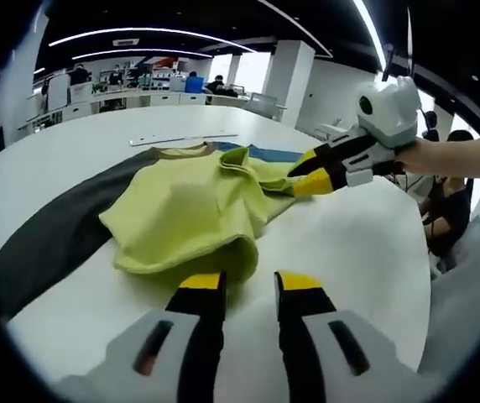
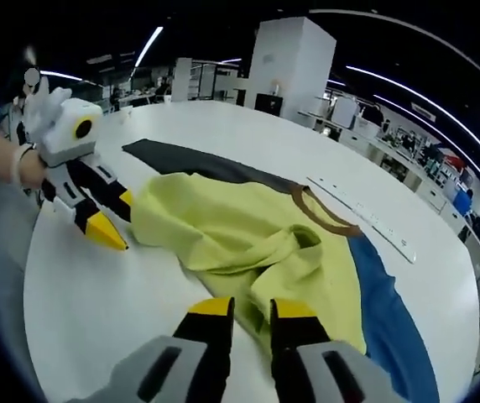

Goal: Fold the garment on the visible template until the final outline fits inside the template.

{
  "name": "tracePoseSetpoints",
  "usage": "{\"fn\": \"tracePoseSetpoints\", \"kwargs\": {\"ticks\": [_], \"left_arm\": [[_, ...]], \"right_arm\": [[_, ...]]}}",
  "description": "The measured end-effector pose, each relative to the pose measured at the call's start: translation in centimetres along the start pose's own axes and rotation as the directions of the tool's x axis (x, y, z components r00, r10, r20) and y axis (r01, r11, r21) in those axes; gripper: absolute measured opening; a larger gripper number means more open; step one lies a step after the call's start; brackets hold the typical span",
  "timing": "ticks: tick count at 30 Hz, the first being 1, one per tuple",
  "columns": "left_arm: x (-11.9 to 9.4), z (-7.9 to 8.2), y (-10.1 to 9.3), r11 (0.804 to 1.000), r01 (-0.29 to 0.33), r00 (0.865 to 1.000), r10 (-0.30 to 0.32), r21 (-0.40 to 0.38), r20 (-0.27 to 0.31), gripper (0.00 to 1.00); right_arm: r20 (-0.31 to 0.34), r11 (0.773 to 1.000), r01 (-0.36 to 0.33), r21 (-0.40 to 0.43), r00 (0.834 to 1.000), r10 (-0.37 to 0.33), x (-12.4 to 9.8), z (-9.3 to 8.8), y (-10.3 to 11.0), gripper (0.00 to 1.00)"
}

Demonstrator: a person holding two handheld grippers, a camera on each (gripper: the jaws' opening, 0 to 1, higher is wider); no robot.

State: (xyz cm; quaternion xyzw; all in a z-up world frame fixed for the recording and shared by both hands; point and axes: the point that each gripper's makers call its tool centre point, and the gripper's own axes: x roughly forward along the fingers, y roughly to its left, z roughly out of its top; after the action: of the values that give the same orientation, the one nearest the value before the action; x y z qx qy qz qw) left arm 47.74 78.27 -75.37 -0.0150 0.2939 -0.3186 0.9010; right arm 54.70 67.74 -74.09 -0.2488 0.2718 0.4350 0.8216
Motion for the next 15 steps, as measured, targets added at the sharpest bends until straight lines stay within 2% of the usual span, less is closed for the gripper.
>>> {"fn": "tracePoseSetpoints", "kwargs": {"ticks": [8,12,15], "left_arm": [[0.5,0.0,0.7,0.993,-0.049,0.999,0.049,-0.105,-0.001,0.11],[0.4,-0.2,1.4,0.987,-0.087,0.996,0.087,-0.135,-0.009,0.03],[0.3,-0.1,1.4,0.986,-0.078,0.997,0.078,-0.146,-0.003,0.01]], "right_arm": [[-0.013,0.999,0.023,-0.045,1.000,-0.023,0.6,0.0,-0.3,0.07],[-0.025,0.999,0.039,-0.019,0.999,-0.039,0.6,-0.4,-0.9,0.02],[-0.021,0.999,0.041,-0.012,0.999,-0.041,0.3,-0.3,-0.9,0.00]]}}
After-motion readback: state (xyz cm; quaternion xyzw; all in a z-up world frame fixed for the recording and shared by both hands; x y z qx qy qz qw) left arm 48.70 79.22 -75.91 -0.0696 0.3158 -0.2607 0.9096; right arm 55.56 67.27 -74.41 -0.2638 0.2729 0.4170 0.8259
